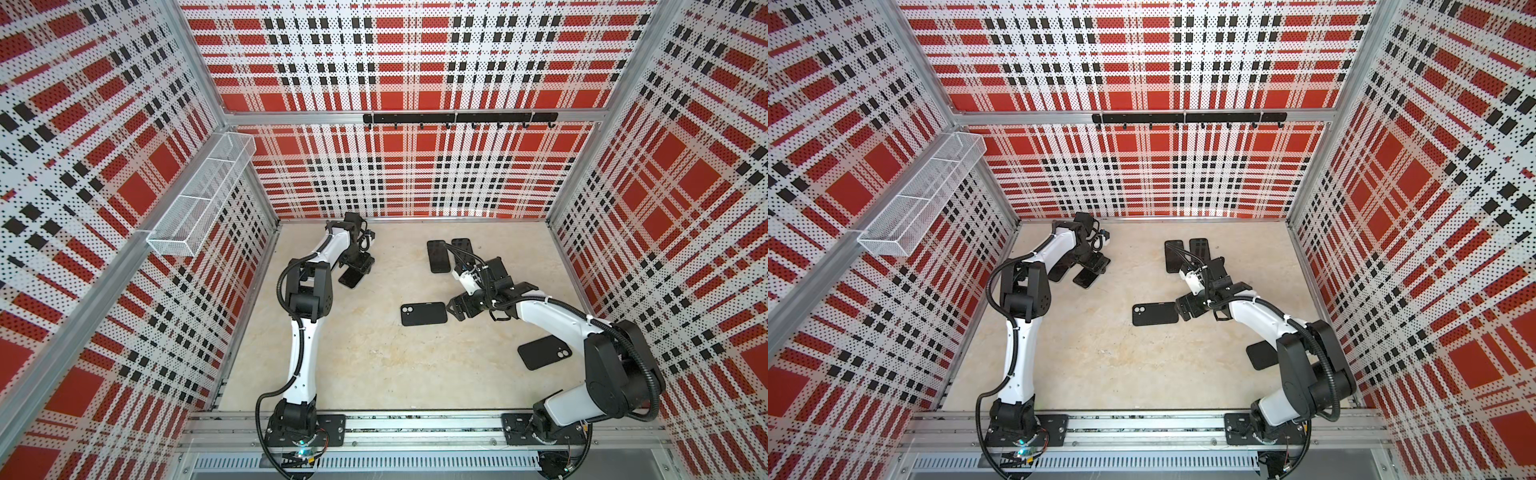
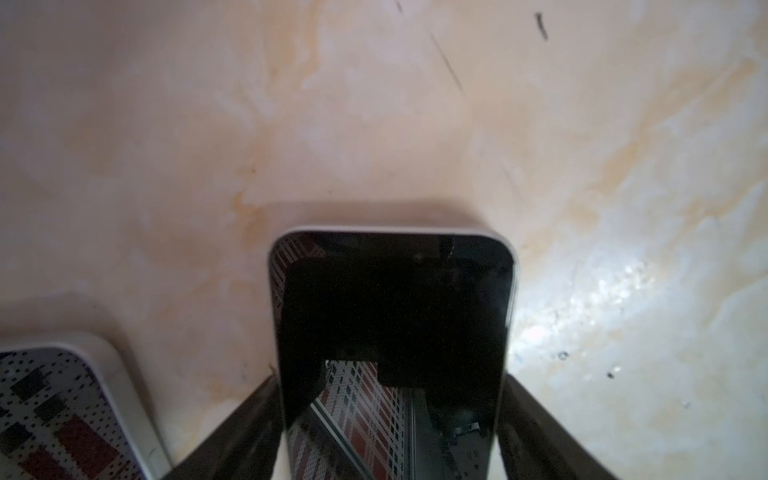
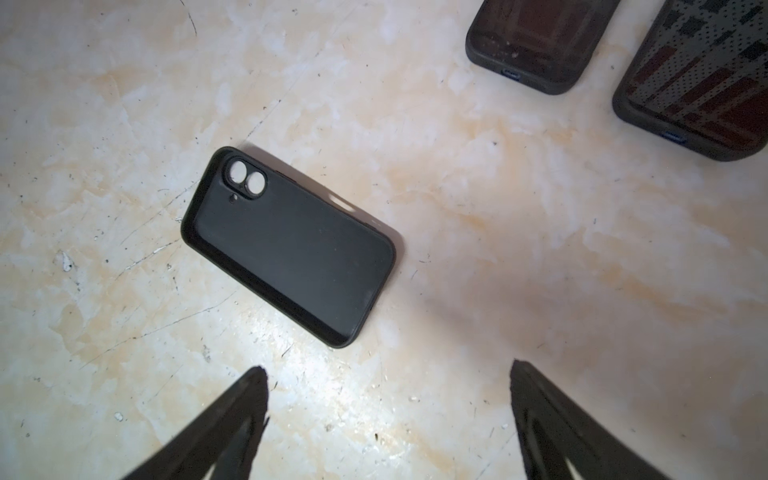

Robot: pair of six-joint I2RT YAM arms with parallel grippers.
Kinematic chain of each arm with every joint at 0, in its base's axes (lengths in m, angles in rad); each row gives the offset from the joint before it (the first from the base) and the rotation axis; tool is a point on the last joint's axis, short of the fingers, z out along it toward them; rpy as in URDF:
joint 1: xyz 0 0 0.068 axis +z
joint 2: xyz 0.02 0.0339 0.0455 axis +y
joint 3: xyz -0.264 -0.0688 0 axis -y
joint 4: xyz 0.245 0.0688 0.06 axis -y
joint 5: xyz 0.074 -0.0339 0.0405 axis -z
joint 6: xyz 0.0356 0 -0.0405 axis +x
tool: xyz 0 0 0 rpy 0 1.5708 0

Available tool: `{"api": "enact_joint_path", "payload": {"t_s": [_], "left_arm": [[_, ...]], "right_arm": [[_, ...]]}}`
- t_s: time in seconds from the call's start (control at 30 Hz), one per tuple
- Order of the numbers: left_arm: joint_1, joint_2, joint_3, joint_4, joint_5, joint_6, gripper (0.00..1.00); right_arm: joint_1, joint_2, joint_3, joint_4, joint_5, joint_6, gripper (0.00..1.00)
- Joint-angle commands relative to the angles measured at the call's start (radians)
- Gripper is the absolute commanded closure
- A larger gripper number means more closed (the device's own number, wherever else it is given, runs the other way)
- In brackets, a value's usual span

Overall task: Put the phone into the phone case
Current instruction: 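Grasp the silver-framed phone with the left gripper and lift it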

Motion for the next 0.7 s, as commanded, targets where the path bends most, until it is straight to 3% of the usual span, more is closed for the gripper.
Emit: {"api": "enact_joint_path", "payload": {"t_s": [0.0, 0.33, 0.43, 0.67], "left_arm": [[-0.013, 0.048, -0.074, -0.104, -0.009, -0.027, 0.27], [-0.068, -0.062, -0.109, -0.067, -0.016, -0.125, 0.4], [-0.068, -0.107, -0.139, -0.043, 0.013, -0.16, 0.4], [-0.097, -0.343, -0.407, 0.149, 0.089, -0.302, 0.47]], "right_arm": [[-0.001, -0.006, -0.001, 0.022, -0.011, -0.008, 0.07], [-0.001, -0.145, -0.104, 0.19, -0.034, 0.074, 0.04], [-0.001, -0.153, -0.112, 0.213, -0.06, 0.09, 0.04], [0.023, -0.181, -0.147, 0.294, -0.06, 0.084, 0.03]]}}
